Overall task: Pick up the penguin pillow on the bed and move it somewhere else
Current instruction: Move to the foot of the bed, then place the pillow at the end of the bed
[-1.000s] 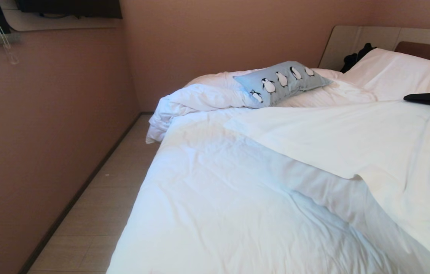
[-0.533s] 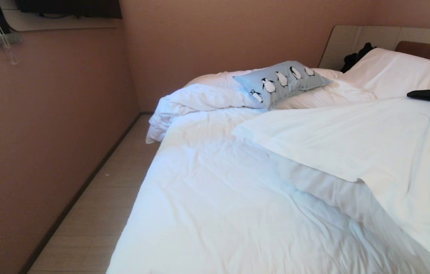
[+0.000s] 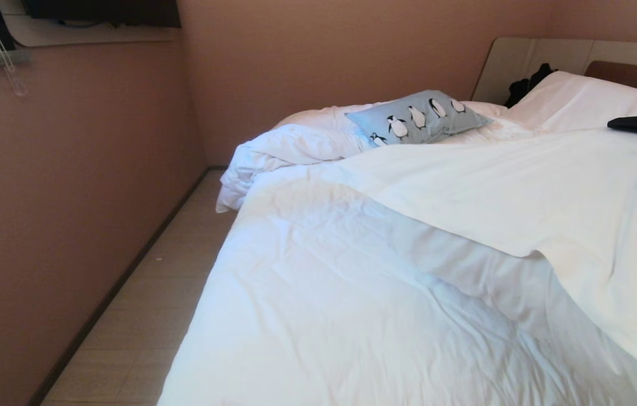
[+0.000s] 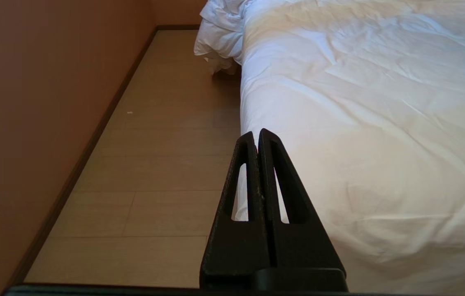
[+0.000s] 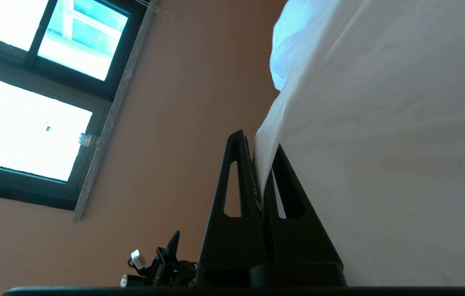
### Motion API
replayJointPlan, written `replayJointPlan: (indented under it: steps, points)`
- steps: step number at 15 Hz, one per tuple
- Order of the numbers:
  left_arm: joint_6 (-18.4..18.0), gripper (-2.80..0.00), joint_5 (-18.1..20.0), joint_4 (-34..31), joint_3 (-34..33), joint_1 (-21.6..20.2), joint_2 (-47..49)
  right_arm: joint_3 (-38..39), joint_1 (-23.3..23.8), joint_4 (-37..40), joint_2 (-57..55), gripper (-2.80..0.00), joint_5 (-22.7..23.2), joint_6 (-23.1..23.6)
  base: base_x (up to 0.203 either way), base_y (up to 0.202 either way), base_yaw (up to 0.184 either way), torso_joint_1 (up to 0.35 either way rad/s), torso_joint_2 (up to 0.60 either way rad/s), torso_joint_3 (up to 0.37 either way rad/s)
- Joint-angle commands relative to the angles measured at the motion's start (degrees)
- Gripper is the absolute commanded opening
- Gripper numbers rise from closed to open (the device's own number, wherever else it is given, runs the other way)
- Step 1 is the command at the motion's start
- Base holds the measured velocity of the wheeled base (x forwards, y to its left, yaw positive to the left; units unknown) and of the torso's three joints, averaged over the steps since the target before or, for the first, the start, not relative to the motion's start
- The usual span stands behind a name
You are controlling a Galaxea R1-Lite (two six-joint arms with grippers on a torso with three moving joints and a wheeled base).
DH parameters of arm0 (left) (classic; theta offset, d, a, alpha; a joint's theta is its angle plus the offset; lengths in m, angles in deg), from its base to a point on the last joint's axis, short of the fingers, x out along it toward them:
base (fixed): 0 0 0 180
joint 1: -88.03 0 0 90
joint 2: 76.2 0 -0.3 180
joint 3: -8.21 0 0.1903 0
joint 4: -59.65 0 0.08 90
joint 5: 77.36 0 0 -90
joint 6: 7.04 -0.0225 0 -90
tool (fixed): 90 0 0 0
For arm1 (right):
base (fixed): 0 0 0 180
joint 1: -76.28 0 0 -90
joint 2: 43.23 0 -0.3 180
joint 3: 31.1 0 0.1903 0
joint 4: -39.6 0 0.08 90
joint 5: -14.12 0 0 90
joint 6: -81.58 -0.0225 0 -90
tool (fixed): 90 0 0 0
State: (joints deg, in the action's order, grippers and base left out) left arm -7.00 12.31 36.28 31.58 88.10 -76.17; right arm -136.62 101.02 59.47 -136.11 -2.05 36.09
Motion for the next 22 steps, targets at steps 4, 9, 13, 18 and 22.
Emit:
replayJointPlan:
  steps: [4, 9, 13, 18, 22]
  points:
    - [0.04, -2.80, -0.02, 0.00, 0.00, 0.01, -0.02, -3.15, -7.63, -6.23, -2.66, -2.80, -4.23, -1.21, 0.000, 0.000, 0.000, 0.000, 0.00, 0.000]
    - [0.04, -2.80, -0.02, 0.00, 0.00, 0.01, -0.02, -3.39, -13.36, -23.30, -8.80, -2.80, -8.65, -7.09, 0.000, 0.000, 0.000, 0.000, 0.00, 0.000]
    - [0.04, -2.80, -0.02, 0.00, 0.00, 0.01, 0.06, -4.49, -13.56, -35.60, -12.00, -2.80, -9.03, -15.45, 0.000, 0.000, 0.000, 0.000, 0.00, 0.000]
    - [0.04, -2.80, -0.02, 0.00, 0.00, 0.01, -0.02, -4.34, -16.23, -39.64, -14.48, -2.80, -10.51, -17.45, 0.000, 0.000, 0.000, 0.000, 0.00, 0.000]
    - [0.04, -2.80, -0.02, 0.00, 0.00, 0.01, 0.00, -2.15, -23.68, -40.26, -23.26, -2.80, -10.55, -7.28, 0.000, 0.000, 0.000, 0.000, 0.00, 0.000]
